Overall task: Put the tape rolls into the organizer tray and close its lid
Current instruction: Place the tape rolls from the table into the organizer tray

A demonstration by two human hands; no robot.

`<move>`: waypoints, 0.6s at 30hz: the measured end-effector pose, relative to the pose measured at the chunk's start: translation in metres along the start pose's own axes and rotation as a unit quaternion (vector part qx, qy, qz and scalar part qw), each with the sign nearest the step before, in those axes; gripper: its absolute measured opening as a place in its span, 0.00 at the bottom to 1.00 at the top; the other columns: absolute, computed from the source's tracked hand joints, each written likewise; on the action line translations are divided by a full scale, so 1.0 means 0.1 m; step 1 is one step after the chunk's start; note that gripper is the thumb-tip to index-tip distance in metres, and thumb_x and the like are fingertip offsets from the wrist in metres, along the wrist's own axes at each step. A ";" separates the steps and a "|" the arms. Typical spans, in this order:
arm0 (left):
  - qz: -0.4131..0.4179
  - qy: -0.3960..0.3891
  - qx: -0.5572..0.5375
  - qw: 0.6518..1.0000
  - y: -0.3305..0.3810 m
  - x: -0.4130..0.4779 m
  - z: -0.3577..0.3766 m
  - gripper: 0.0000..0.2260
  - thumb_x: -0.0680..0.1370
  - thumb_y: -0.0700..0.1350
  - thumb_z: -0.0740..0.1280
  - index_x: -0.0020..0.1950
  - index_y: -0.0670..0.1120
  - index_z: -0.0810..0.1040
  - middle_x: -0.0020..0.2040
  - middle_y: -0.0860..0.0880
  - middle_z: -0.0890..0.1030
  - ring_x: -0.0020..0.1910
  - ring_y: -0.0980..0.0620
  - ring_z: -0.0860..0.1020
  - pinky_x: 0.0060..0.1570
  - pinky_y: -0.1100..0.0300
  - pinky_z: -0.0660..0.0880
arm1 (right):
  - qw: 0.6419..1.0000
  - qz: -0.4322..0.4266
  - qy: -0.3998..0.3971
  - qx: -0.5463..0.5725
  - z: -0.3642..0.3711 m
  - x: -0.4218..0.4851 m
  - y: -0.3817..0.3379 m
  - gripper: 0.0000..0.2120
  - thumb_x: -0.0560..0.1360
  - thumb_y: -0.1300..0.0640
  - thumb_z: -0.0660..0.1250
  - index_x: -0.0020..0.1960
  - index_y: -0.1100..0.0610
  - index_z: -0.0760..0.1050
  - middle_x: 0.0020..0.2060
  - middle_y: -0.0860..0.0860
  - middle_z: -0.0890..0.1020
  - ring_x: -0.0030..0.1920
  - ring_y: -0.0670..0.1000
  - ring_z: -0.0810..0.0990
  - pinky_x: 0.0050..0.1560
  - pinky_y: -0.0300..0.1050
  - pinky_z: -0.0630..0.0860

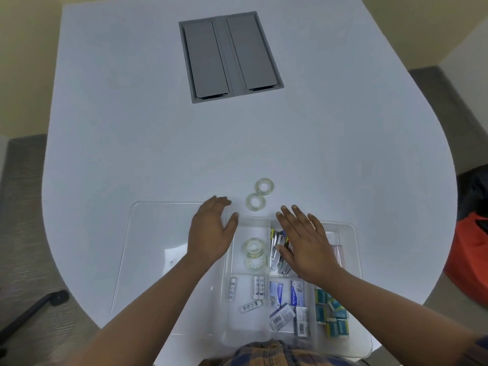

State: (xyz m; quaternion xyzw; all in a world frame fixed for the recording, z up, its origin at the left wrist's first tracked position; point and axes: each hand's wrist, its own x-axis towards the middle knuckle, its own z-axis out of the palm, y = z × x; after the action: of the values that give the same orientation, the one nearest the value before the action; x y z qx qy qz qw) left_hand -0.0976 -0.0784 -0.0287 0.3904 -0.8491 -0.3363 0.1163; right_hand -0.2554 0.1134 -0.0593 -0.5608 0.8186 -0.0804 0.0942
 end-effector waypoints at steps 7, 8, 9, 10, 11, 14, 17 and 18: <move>-0.087 -0.064 0.117 0.987 0.28 0.48 0.28 0.14 0.75 0.53 0.66 0.56 0.47 0.76 0.54 0.47 0.78 0.53 0.46 0.77 0.47 0.52 0.75 | 1.000 0.003 0.003 0.016 0.02 0.00 0.00 0.30 0.78 0.43 0.60 0.76 0.52 0.58 0.76 0.49 0.60 0.77 0.49 0.51 0.74 0.53 0.52; -0.121 -0.079 0.133 0.981 0.29 0.54 0.32 0.15 0.75 0.54 0.66 0.56 0.47 0.76 0.54 0.47 0.78 0.53 0.45 0.77 0.47 0.52 0.76 | 1.000 0.003 0.003 0.017 0.03 0.00 0.00 0.30 0.78 0.43 0.60 0.76 0.52 0.58 0.76 0.49 0.59 0.77 0.49 0.51 0.74 0.53 0.51; -0.143 -0.093 0.149 0.974 0.29 0.58 0.35 0.15 0.74 0.55 0.66 0.56 0.46 0.76 0.54 0.46 0.78 0.53 0.45 0.77 0.48 0.52 0.76 | 1.000 0.004 0.004 0.018 0.03 0.00 0.01 0.31 0.78 0.43 0.60 0.76 0.52 0.57 0.76 0.48 0.59 0.77 0.49 0.51 0.74 0.53 0.51; -0.155 -0.104 0.164 0.969 0.29 0.62 0.39 0.16 0.74 0.56 0.66 0.56 0.46 0.76 0.54 0.46 0.79 0.53 0.45 0.77 0.48 0.52 0.76 | 1.000 0.006 0.005 0.019 0.03 0.00 0.01 0.31 0.78 0.43 0.61 0.76 0.52 0.57 0.76 0.48 0.59 0.77 0.49 0.52 0.75 0.53 0.51; -0.162 -0.109 0.171 0.966 0.30 0.65 0.42 0.17 0.74 0.57 0.66 0.55 0.46 0.76 0.54 0.46 0.79 0.53 0.44 0.77 0.48 0.52 0.76 | 1.000 0.007 0.006 0.020 0.03 0.00 0.01 0.31 0.78 0.43 0.61 0.76 0.52 0.57 0.76 0.48 0.59 0.77 0.49 0.52 0.75 0.53 0.51; -0.166 -0.119 0.187 0.961 0.32 0.73 0.46 0.17 0.73 0.56 0.66 0.55 0.46 0.76 0.53 0.46 0.80 0.53 0.44 0.78 0.46 0.55 0.74 | 1.000 0.006 0.008 0.024 0.04 0.00 0.01 0.31 0.78 0.43 0.61 0.76 0.52 0.58 0.76 0.49 0.60 0.76 0.50 0.53 0.75 0.53 0.51; -0.183 -0.138 0.184 0.956 0.34 0.81 0.48 0.14 0.72 0.54 0.68 0.51 0.46 0.76 0.50 0.46 0.80 0.49 0.43 0.79 0.40 0.57 0.71 | 1.000 0.006 0.011 0.029 0.04 0.01 0.02 0.30 0.78 0.43 0.61 0.76 0.52 0.58 0.76 0.49 0.61 0.76 0.50 0.54 0.74 0.53 0.51; -0.191 -0.143 0.176 0.955 0.33 0.82 0.48 0.12 0.72 0.52 0.68 0.50 0.46 0.77 0.48 0.46 0.81 0.47 0.43 0.79 0.39 0.57 0.70 | 1.000 0.006 0.011 0.028 0.04 0.01 0.02 0.30 0.78 0.43 0.61 0.76 0.52 0.58 0.76 0.49 0.60 0.76 0.50 0.53 0.74 0.53 0.51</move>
State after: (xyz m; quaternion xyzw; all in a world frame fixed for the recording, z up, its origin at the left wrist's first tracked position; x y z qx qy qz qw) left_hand -0.1944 -0.1007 -0.0480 0.5069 -0.8125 -0.2494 -0.1438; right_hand -0.2564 0.1133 -0.0635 -0.5523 0.8202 -0.1088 0.1018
